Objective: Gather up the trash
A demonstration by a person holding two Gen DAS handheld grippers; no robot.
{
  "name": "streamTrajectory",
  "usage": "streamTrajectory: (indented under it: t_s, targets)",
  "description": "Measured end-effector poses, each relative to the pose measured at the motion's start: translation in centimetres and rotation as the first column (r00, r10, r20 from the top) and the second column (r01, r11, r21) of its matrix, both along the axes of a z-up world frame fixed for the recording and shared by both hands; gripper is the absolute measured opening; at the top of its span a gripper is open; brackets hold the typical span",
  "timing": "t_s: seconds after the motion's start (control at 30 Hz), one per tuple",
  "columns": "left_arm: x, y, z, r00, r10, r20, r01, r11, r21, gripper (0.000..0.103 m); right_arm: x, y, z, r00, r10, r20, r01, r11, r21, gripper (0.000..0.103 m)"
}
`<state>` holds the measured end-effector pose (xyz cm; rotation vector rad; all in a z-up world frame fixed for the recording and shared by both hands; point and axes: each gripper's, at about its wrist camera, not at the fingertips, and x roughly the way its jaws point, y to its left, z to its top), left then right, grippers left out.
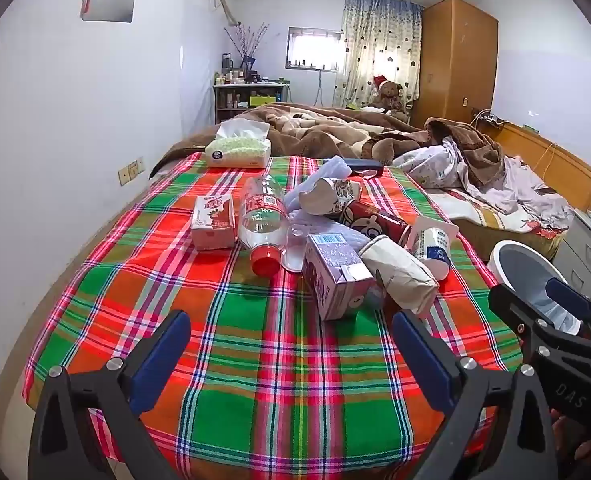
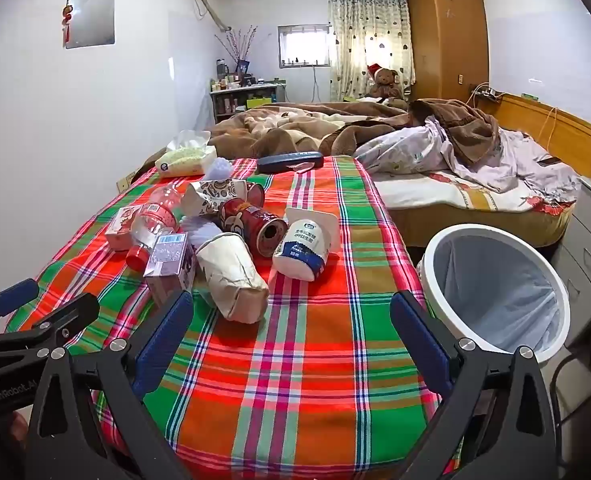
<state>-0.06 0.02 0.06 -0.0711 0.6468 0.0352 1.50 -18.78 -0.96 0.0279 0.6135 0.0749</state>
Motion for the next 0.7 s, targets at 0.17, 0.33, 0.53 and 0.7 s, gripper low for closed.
streamTrajectory:
  t_s: [0.17,0.33,0.53,0.7]
  targets:
    - [0.1,0.0,0.1,1.0,0.014,0.001,-0.014,1.0,0.005,0.102,0.0,-0.3,0.0,1.0,-0.004,0.0,0.004,1.0,0.007,0.101]
    - [-0.4,0.5,0.5,0.999,0.029,0.015,-0.029,1.0,-0.001,0.102,0.0,-0.3,-0.1,1.0,-0.015,0.008,0.015,1.0,0.007,0.101]
    - [-0.6,0.9,0.8,0.999,0.042,0.018,-0.042,0.999,0.002,0.102,0.0,-0.4,0.0,1.0,-0.019,0.02,0.019,1.0,0.01,0.101]
    - [-0.5,0.9,0.6,0.999,0.04,0.009,-0.041,0.999,0.003,0.102,0.0,-0.4,0.1,1.0,-0.018,0.019,0.018,1.0,0.007,0.101]
